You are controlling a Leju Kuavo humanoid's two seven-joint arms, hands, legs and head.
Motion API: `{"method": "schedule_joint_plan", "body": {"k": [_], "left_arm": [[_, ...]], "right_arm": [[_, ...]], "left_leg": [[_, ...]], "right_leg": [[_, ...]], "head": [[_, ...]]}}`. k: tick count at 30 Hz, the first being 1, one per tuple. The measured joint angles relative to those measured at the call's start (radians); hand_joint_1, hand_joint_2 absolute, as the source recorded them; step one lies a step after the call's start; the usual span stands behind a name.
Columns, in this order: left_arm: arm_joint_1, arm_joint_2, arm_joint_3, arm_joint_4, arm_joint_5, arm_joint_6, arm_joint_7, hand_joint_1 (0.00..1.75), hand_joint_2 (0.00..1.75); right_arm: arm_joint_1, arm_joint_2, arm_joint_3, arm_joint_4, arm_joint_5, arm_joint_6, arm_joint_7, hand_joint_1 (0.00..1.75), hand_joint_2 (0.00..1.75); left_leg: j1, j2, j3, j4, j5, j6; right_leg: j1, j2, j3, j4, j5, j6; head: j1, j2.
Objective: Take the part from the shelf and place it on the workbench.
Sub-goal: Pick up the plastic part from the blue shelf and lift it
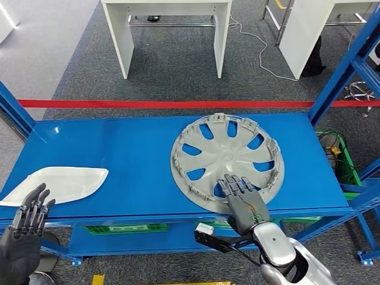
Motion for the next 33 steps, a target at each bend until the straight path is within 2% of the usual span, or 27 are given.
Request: {"method": "schedule_joint_plan", "body": {"k": [11, 24, 27, 28, 31, 33], "left_arm": [[0.0, -0.017, 0.006, 0.0, -0.003, 0.0, 0.0, 0.0, 0.0], [-0.004, -0.017, 0.01, 0.0, 0.01, 0.012, 0.012, 0.0, 0.0], [-0.005, -0.016, 0.008, 0.0, 0.014, 0.018, 0.019, 0.0, 0.0], [-0.005, -0.015, 0.007, 0.0, 0.015, 0.02, 0.019, 0.0, 0.0], [-0.007, -0.011, 0.002, 0.0, 0.018, 0.026, 0.02, 0.0, 0.0], [-0.009, -0.008, -0.003, 0.0, 0.019, 0.029, 0.02, 0.0, 0.0]], "right_arm": [[0.001, 0.0, 0.04, -0.027, 0.006, 0.0, -0.005, 0.0, 1.75], [0.0, -0.015, 0.043, 0.031, 0.018, 0.108, 0.04, 0.0, 1.75], [0.001, -0.021, 0.035, 0.062, 0.052, 0.121, 0.051, 0.14, 1.75], [0.002, -0.023, 0.033, 0.072, 0.063, 0.126, 0.052, 0.58, 1.75], [0.004, -0.026, 0.027, 0.096, 0.082, 0.136, 0.045, 1.75, 1.75], [0.003, -0.026, 0.024, 0.105, 0.088, 0.138, 0.037, 1.75, 1.75]], "left_leg": [[-0.002, -0.001, -0.001, -0.001, 0.0, 0.0], [-0.004, -0.001, -0.001, 0.0, 0.0, 0.001], [-0.004, -0.001, -0.001, 0.0, 0.0, 0.001], [-0.004, -0.001, -0.001, 0.0, 0.0, 0.001], [-0.004, -0.001, 0.0, 0.0, 0.0, 0.001], [-0.004, 0.0, 0.0, -0.001, 0.0, 0.001]], "right_leg": [[-0.003, -0.001, -0.006, 0.0, 0.0, 0.0], [-0.004, 0.0, -0.007, 0.0, 0.0, 0.0], [-0.004, -0.001, -0.007, 0.0, -0.001, 0.0], [-0.004, -0.001, -0.007, 0.0, -0.001, 0.0], [-0.005, -0.001, -0.006, 0.0, -0.001, 0.001], [-0.005, -0.001, -0.006, 0.0, -0.001, 0.001]], "head": [[0.0, 0.0], [0.0, 0.0], [0.0, 0.0], [0.0, 0.0], [0.0, 0.0], [0.0, 0.0]]}}
